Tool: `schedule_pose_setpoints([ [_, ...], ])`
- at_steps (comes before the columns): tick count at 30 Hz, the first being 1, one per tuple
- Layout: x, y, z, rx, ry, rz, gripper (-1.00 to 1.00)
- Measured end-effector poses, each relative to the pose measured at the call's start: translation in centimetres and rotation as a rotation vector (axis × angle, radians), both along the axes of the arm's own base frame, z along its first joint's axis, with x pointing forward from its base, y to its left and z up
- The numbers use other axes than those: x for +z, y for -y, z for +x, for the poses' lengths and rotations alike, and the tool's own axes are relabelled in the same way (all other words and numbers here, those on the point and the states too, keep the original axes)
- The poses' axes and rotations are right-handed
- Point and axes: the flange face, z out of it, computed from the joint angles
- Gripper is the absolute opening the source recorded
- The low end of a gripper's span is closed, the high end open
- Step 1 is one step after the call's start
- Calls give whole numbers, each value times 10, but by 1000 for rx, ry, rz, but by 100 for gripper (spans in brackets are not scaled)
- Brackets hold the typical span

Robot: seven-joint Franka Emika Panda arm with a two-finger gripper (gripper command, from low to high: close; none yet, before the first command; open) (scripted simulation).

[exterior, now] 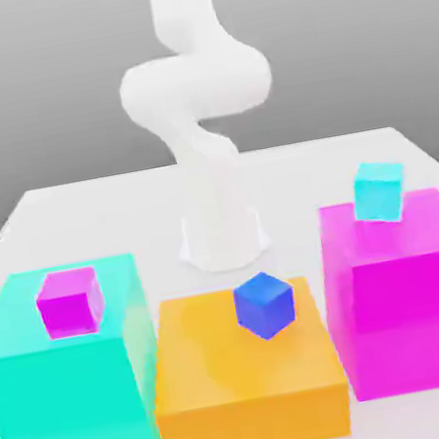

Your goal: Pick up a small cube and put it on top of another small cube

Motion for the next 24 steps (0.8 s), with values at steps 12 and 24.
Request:
schedule_pose_setpoints([
  [12,-38,168,-55,241,-124,-353,0],
  [24,-176,301,-64,624,-349,-559,0],
])
